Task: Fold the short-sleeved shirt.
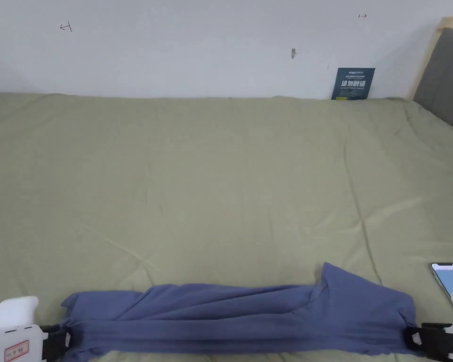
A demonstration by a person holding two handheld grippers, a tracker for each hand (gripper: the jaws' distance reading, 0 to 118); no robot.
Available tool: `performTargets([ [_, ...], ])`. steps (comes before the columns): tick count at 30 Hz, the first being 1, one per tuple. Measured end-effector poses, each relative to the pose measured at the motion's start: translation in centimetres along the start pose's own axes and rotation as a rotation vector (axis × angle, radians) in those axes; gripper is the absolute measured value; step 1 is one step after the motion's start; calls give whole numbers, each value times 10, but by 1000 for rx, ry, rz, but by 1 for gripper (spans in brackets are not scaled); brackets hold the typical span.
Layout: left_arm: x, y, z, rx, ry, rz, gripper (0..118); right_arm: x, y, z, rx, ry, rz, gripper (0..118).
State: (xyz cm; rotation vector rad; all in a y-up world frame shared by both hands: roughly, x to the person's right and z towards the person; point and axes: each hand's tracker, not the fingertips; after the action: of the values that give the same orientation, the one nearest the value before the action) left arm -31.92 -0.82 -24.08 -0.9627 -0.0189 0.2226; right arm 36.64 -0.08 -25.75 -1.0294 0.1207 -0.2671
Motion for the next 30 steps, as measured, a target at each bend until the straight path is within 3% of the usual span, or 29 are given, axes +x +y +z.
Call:
performTargets([
  [2,0,1,-2,4,6,10,5,-7,1,2,7,-5,-8,0],
  [3,0,1,-1,7,2,10,14,-8,3,2,4,-4,-9,1],
  [4,4,2,5,12,3,7,63,-10,3,3,3,-9,-7,12],
  [5,3,2,6,18,35,14,113,-14,5,6,20,-53,-6,43],
  [6,1,0,7,0,40,9,117,-17,7,10,34,-82,5,88],
  [7,-4,0,24,121,70,3,113,-19,5,13,39,-70,8,118],
  [8,-8,0,26,52,24,14,114,-21,4,18,59,-52,0,115],
  [9,-11,-2,32,46,31,41,114,-28,1,32,114,-26,-32,115],
  [12,-18,2,50,80,9,86,113,-51,3,46,93,-39,-29,116],
  [13,-20,4,55,81,-2,101,108,-59,6,49,88,-24,-25,113],
  [14,-21,4,62,99,-18,120,95,-72,6,53,82,-19,-8,104],
  [15,-23,6,66,92,-38,131,69,-87,4,57,115,-48,9,84],
  [16,-22,6,66,64,-65,165,15,-102,2,61,148,-72,36,36],
  [17,-21,3,61,70,-88,197,6,-102,-10,72,221,-188,-104,0],
  [20,-17,3,54,7,-134,254,6,-131,-18,75,300,-229,-114,0],
  [21,-17,4,52,2,-143,254,6,-146,-15,67,240,-97,47,0],
  [23,-22,12,46,28,-129,224,6,-161,-19,67,271,-72,47,0],
  [24,-58,19,27,11,-159,240,6,-167,-20,66,269,-79,47,0],
  [25,-70,25,19,3,-219,268,6,-177,-22,71,271,-28,111,0],
  [27,-92,38,4,-30,-307,272,6,-187,-28,73,280,-13,90,0],
  [30,-69,39,0,-53,-337,282,6,-189,-30,71,283,7,76,0],
])
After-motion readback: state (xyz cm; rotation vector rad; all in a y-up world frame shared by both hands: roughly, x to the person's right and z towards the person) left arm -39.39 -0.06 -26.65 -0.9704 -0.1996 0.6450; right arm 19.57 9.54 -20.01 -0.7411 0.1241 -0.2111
